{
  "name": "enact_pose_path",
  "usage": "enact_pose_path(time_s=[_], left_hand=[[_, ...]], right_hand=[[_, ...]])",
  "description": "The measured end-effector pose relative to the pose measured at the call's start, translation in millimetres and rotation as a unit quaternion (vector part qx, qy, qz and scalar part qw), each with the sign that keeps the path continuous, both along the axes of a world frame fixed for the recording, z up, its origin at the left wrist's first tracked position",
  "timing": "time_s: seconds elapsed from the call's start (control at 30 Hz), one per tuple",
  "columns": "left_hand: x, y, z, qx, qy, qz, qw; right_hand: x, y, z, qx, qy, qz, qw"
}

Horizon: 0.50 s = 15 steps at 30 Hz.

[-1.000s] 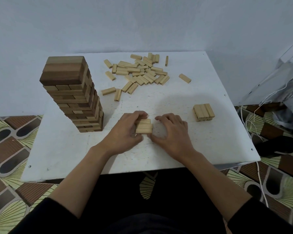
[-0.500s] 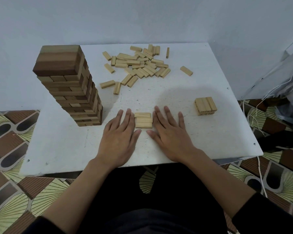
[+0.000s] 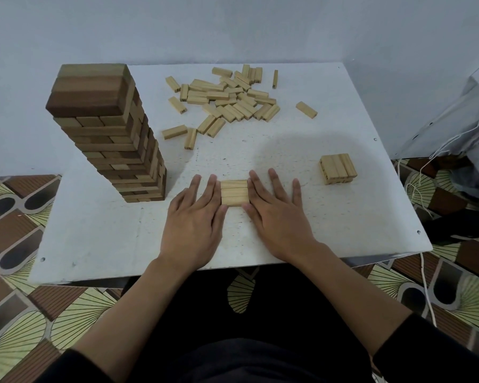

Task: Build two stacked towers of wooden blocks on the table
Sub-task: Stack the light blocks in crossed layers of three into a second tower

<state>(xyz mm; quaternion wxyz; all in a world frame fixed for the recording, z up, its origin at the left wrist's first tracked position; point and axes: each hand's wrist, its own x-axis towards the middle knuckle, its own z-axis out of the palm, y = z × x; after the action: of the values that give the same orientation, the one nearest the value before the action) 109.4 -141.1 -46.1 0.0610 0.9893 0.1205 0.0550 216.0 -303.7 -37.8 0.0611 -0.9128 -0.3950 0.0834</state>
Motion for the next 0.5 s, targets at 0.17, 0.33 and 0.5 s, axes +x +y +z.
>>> enact_pose_path(time_s=[0.17, 0.33, 0.5], left_hand=[[0.2, 0.7, 0.4, -0.01, -0.004, 0.0, 1.0], [-0.6, -0.5, 0.1, -0.007, -0.001, 0.003, 1.0], [1.2, -4.5, 0.9, 0.005, 0.006, 0.007, 1.0]], right_hand=[[0.1, -0.5, 0.6, 0.023, 0.003, -0.007, 1.0], [-1.2, -0.9, 0.4, 0.023, 0.002, -0.009, 1.0], [-1.9, -0.2, -0.9, 0.028, -0.006, -0.012, 1.0]])
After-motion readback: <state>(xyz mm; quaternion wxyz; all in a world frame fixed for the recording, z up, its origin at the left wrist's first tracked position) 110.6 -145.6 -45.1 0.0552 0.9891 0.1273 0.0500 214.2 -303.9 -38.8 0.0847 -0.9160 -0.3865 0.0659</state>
